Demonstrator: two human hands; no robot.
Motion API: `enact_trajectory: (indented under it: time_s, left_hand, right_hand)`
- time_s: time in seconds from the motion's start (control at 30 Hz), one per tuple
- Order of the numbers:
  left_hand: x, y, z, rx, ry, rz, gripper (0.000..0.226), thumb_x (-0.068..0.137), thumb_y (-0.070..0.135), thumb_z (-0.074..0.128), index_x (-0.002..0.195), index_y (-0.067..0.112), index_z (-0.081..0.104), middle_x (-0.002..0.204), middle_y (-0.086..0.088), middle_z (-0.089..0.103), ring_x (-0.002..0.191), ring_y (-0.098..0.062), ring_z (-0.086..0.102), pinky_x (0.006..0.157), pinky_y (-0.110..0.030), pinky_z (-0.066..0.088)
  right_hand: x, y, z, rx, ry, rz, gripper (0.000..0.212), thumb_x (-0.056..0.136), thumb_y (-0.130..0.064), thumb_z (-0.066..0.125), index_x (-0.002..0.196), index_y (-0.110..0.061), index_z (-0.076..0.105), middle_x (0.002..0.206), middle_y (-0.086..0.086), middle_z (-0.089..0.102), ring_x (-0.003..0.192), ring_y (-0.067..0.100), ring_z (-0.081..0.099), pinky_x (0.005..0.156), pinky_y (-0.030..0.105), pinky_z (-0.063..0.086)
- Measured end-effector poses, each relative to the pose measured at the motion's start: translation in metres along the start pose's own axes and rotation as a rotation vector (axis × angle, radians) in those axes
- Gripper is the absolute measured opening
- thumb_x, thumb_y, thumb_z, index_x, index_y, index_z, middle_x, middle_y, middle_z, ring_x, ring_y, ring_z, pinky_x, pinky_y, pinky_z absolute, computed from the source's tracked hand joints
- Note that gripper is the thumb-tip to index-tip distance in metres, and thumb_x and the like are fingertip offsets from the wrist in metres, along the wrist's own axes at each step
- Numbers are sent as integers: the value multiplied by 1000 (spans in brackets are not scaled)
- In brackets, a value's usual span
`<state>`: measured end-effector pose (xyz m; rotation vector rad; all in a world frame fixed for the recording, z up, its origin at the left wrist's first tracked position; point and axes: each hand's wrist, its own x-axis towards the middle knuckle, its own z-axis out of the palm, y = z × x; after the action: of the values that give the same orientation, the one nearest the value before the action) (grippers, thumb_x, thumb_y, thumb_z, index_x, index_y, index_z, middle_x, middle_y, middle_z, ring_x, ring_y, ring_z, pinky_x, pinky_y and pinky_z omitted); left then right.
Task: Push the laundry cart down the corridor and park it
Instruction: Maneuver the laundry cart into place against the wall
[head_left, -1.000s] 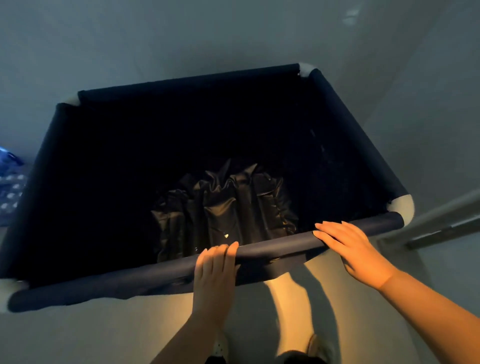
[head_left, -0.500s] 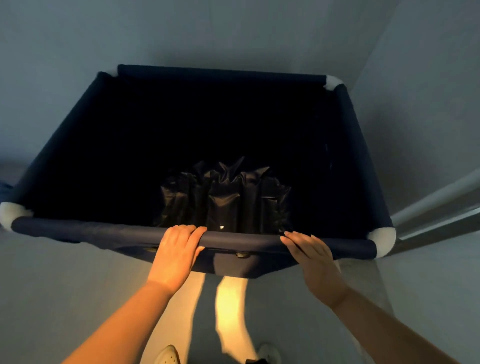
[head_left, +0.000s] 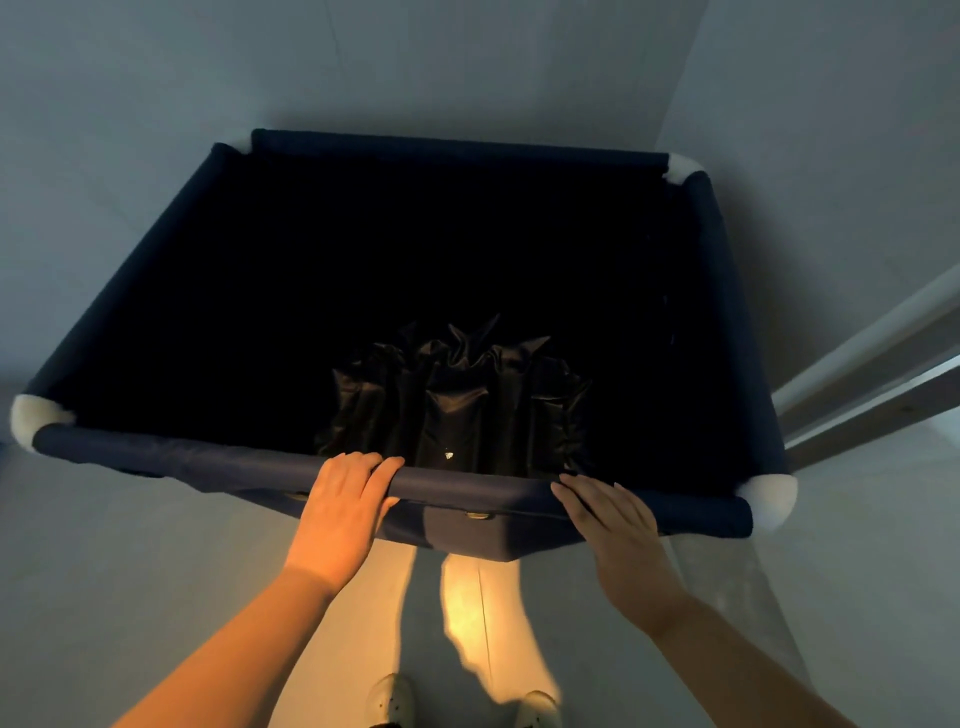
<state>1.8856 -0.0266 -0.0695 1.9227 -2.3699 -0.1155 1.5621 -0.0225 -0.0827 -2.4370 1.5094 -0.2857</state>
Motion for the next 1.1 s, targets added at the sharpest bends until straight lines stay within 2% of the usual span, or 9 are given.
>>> enact_trajectory:
  time_s: [0.2, 0.4, 0.6, 0.67, 0.8, 0.87, 0.97, 1.0, 1.1]
  left_hand:
    - [-1, -18, 6, -33, 43, 56, 42, 94, 33, 32, 125, 9, 48, 110, -12, 55, 95, -30, 50, 92, -41, 34]
    - [-10, -49, 5, -44, 103, 64, 41, 90, 27, 37, 125, 9, 49, 109, -13, 56, 96, -30, 48, 92, -42, 35]
    - [-23, -94, 6, -58, 180, 76, 40, 88, 22, 43, 123, 6, 52, 108, -14, 57, 96, -29, 46, 91, -41, 33]
    - [-27, -114, 7, -63, 217, 81, 38, 87, 16, 56, 123, 6, 52, 107, -14, 57, 96, -30, 46, 90, -42, 33]
    - [-29, -159, 4, -69, 196, 25, 55, 71, 9, 76, 121, 4, 54, 104, -12, 58, 94, -29, 46, 86, -40, 32]
    - [-30, -181, 4, -79, 231, 14, 52, 73, 9, 74, 120, 3, 53, 104, -14, 58, 93, -31, 47, 84, -41, 34]
    - [-39, -217, 4, 21, 280, 46, 41, 86, 17, 53, 124, 3, 47, 107, -18, 58, 99, -37, 51, 92, -45, 34]
    - [-43, -228, 5, 63, 288, 47, 41, 89, 19, 48, 126, 3, 45, 109, -19, 58, 102, -37, 50, 96, -47, 34]
    - [-54, -255, 6, 67, 354, 29, 41, 94, 19, 43, 133, 8, 42, 119, -17, 58, 113, -33, 45, 105, -48, 30]
  right_hand:
    - [7, -14, 1, -18, -13, 24, 74, 69, -1, 32, 140, -20, 36, 139, -4, 47, 128, 12, 37, 111, 30, 15]
    - [21, -35, 15, -44, -65, 14, 78, 69, -1, 30, 145, -22, 29, 145, -9, 33, 135, 8, 28, 113, 29, 9]
    - [44, -78, 28, -57, -5, -29, 76, 67, 1, 29, 141, -17, 36, 144, -6, 36, 131, 13, 34, 111, 29, 15]
    - [54, -97, 32, -54, 17, -30, 75, 67, 3, 30, 139, -16, 37, 143, -3, 41, 130, 15, 36, 109, 30, 18]
    - [76, -135, 39, -152, -24, -95, 71, 70, 3, 27, 140, -11, 35, 142, 6, 46, 129, 19, 41, 107, 33, 24]
    - [87, -152, 45, -118, 23, -112, 63, 80, 4, 29, 139, -12, 40, 143, 8, 44, 132, 18, 40, 108, 35, 28]
    - [111, -183, 50, -64, 58, -169, 56, 79, 9, 34, 130, -4, 52, 137, 12, 50, 127, 26, 46, 98, 40, 45]
    - [118, -191, 51, -69, 56, -236, 54, 79, 9, 37, 130, -3, 52, 137, 12, 48, 131, 24, 41, 99, 38, 43]
    - [138, -202, 47, -217, 7, -488, 45, 90, 2, 33, 132, -3, 46, 141, 11, 43, 142, 15, 8, 110, 32, 18]
